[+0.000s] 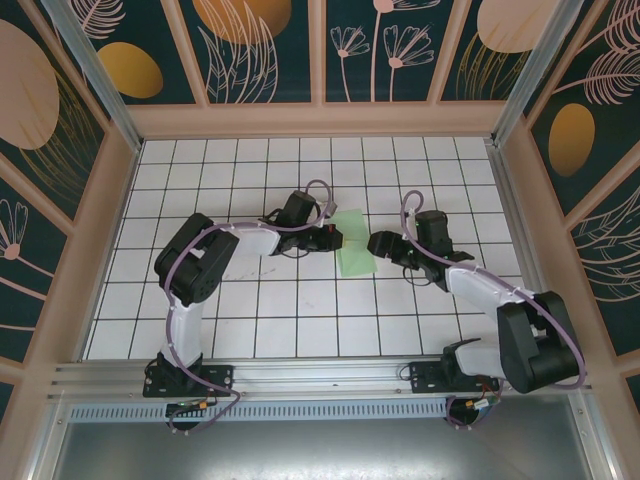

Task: Fold a paper plane with a square sheet of paper (fold left side to right side)
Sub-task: Turn over the paper at the center of the table.

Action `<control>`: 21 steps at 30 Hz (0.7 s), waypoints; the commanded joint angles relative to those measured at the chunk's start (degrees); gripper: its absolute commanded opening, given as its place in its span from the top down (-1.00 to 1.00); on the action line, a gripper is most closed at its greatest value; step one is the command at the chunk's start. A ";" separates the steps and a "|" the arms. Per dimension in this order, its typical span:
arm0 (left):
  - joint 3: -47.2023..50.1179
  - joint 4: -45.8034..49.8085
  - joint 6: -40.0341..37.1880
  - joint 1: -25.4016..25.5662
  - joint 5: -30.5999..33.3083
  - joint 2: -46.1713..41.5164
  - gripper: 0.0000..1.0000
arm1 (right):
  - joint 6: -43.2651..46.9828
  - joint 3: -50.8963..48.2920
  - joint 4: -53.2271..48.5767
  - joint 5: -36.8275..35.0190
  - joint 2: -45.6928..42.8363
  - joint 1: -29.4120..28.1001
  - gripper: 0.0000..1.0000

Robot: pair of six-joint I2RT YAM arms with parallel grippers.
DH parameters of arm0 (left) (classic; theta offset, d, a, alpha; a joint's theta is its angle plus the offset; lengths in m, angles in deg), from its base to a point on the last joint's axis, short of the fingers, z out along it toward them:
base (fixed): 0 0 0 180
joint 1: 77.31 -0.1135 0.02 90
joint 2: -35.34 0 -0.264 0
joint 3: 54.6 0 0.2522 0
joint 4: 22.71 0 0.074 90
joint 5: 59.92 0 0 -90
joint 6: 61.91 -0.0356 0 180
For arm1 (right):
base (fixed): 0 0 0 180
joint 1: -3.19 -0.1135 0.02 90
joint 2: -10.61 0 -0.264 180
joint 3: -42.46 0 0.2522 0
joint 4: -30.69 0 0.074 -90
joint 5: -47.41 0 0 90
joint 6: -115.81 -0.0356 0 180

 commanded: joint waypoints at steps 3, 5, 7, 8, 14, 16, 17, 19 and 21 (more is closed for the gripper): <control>2.94 0.78 -1.41 0.05 3.30 -4.72 0.98 | -2.80 0.05 4.61 5.61 4.52 -0.10 -0.38; 3.82 0.32 -1.19 0.06 3.69 -5.52 0.98 | -3.32 0.96 5.87 7.04 6.72 -0.19 -0.36; 4.37 0.21 -1.07 0.03 3.89 -6.07 0.98 | -3.75 2.02 7.11 7.89 9.01 -0.73 -0.35; 4.56 0.08 -0.95 0.05 3.87 -6.19 0.98 | -3.81 2.46 7.55 8.05 9.97 -1.03 -0.36; 4.83 0.03 -0.90 0.06 4.20 -6.76 0.98 | -4.29 6.78 10.02 9.08 17.67 -2.52 -0.29; 4.90 0.16 -0.88 0.09 4.30 -6.80 0.97 | -4.34 8.49 10.54 9.06 20.22 -3.12 -0.23; 4.92 0.25 -0.93 0.09 4.40 -6.83 0.97 | -4.46 9.11 10.68 9.26 21.29 -3.21 -0.21; 4.99 0.40 -0.89 0.05 4.72 -6.98 0.96 | -4.94 10.15 11.44 9.65 23.39 -3.56 -0.15; 5.09 0.47 -0.82 0.07 5.15 -7.22 0.95 | -5.30 10.84 12.33 10.37 24.96 -3.85 -0.05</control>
